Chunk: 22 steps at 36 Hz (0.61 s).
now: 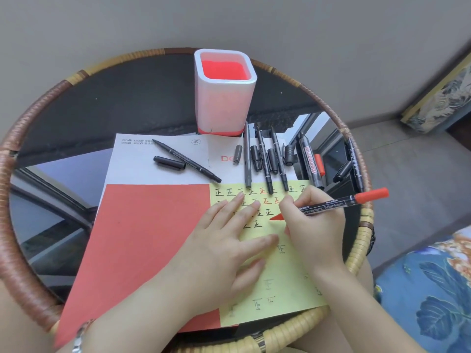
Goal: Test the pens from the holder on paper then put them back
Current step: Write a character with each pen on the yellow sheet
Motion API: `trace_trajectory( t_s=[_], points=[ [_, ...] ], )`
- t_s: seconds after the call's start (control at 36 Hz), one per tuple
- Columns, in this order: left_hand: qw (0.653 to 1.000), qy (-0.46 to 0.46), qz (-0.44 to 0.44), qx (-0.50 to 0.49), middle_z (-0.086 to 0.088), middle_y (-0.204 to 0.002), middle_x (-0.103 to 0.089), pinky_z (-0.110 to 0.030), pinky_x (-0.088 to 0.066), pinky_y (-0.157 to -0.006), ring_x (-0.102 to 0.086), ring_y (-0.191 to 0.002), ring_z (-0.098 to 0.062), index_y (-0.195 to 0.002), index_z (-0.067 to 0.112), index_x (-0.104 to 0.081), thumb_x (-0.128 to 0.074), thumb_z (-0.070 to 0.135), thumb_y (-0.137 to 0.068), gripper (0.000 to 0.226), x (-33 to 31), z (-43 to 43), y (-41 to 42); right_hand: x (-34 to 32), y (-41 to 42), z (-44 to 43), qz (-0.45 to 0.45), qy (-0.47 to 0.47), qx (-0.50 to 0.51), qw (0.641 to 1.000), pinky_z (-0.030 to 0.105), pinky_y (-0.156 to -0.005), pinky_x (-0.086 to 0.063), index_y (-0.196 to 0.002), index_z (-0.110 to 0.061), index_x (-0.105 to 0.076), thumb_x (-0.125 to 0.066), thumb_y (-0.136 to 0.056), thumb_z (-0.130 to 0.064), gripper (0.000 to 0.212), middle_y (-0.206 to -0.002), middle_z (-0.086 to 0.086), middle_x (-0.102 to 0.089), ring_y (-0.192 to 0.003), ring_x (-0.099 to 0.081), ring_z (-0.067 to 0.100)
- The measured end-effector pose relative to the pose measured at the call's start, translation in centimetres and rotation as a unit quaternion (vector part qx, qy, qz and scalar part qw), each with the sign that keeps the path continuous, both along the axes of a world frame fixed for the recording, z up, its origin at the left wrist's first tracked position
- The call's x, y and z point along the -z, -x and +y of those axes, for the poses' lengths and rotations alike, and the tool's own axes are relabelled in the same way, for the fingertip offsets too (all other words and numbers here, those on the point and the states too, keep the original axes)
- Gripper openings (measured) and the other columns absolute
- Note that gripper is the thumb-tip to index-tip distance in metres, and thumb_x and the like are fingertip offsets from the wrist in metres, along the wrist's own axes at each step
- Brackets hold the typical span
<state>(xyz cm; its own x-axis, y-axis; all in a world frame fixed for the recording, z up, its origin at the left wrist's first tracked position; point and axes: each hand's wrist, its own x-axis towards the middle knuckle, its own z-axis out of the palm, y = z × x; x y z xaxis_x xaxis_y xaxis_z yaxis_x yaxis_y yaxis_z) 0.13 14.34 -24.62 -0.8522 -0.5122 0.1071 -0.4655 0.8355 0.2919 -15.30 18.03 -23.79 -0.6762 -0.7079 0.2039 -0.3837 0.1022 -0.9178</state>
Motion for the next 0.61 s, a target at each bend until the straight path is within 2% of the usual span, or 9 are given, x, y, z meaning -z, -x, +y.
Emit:
trace_trajectory(
  t_s=[0.08, 0.25, 0.53, 0.61],
  points=[
    [1.0, -0.001, 0.002, -0.001, -0.012, -0.135, -0.051, -0.039, -0.019, -0.106, -0.043, -0.128, -0.034, -0.113, 0.038, -0.062, -0.042, 0.042, -0.083, 0.036, -0.04, -0.03, -0.04, 0.17, 0.03, -0.2, -0.009, 0.0, -0.001, 1.0, 0.023, -0.049, -0.037, -0.049, -0.01, -0.037, -0.058, -0.067, -0.012, 0.028, -0.046, 0.021, -0.045, -0.043, -0.048, 0.023],
    [1.0, -0.003, 0.0, -0.003, -0.012, -0.135, -0.051, -0.04, -0.019, -0.106, -0.042, -0.128, -0.035, -0.112, 0.038, -0.062, -0.041, 0.042, -0.083, 0.037, -0.08, -0.03, 0.05, 0.18, -0.02, -0.24, 0.005, -0.003, -0.008, 1.0, 0.027, -0.052, -0.041, -0.048, -0.007, -0.037, -0.058, -0.067, -0.012, 0.028, -0.049, 0.023, -0.048, -0.047, -0.052, 0.033],
    [1.0, -0.007, -0.002, -0.004, -0.013, -0.136, -0.05, -0.041, -0.019, -0.106, -0.041, -0.129, -0.035, -0.113, 0.037, -0.063, -0.041, 0.042, -0.083, 0.038, -0.07, -0.03, 0.05, 0.32, -0.08, -0.29, 0.03, -0.011, -0.019, 0.999, 0.029, -0.052, -0.043, -0.048, -0.01, -0.039, -0.058, -0.068, -0.012, 0.028, -0.045, 0.013, -0.047, -0.043, -0.053, 0.018],
    [1.0, -0.007, -0.005, -0.003, -0.013, -0.136, -0.05, -0.04, -0.018, -0.106, -0.041, -0.129, -0.035, -0.113, 0.037, -0.063, -0.04, 0.042, -0.083, 0.038, -0.1, 0.0, 0.01, 0.42, 0.07, -0.28, 0.046, -0.004, -0.005, 0.999, 0.039, -0.055, -0.044, -0.048, -0.01, -0.037, -0.057, -0.068, -0.012, 0.028, -0.046, 0.016, -0.048, -0.048, -0.054, 0.033]
  ],
)
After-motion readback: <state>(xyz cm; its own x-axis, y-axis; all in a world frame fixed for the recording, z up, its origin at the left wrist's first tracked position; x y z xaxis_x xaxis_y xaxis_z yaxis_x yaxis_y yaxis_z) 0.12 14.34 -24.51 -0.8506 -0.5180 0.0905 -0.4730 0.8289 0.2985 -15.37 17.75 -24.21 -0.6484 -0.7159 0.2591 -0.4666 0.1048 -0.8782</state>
